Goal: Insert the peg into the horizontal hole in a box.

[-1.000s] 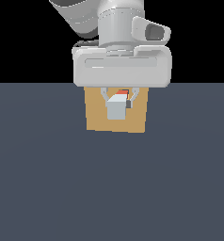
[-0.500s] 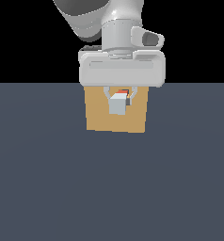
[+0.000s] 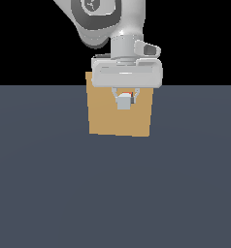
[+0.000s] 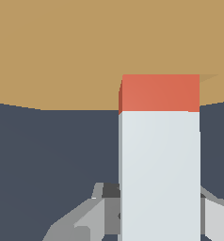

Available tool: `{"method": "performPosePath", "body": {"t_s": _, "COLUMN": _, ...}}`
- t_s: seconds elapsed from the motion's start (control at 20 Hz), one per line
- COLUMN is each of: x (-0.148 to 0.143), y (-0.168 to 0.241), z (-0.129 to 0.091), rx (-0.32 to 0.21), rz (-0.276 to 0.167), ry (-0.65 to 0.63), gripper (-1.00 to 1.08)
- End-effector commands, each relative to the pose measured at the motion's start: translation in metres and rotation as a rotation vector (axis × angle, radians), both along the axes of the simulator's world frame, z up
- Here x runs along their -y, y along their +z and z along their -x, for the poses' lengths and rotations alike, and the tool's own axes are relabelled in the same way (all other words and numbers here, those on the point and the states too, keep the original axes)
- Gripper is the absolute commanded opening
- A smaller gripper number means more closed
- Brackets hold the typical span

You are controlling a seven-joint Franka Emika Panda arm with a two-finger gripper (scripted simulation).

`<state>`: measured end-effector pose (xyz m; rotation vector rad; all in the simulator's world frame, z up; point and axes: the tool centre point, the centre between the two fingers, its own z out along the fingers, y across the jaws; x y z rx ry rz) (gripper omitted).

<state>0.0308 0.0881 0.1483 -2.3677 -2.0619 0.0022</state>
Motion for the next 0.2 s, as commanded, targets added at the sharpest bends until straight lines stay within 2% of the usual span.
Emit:
{"method": "performPosePath", "body": {"t_s": 0.0, "x": -0.011, "y": 0.0019, "z": -0.0026, "rx": 0.003, "rz": -0.001, "ry": 0.0, "gripper": -1.0}}
{"method": "performPosePath", "body": {"t_s": 0.15, "x": -0.0148, "y": 0.0024, "z": -0.0032, "rx": 0.004, "rz": -0.001, "ry": 0.0, "gripper": -1.0}}
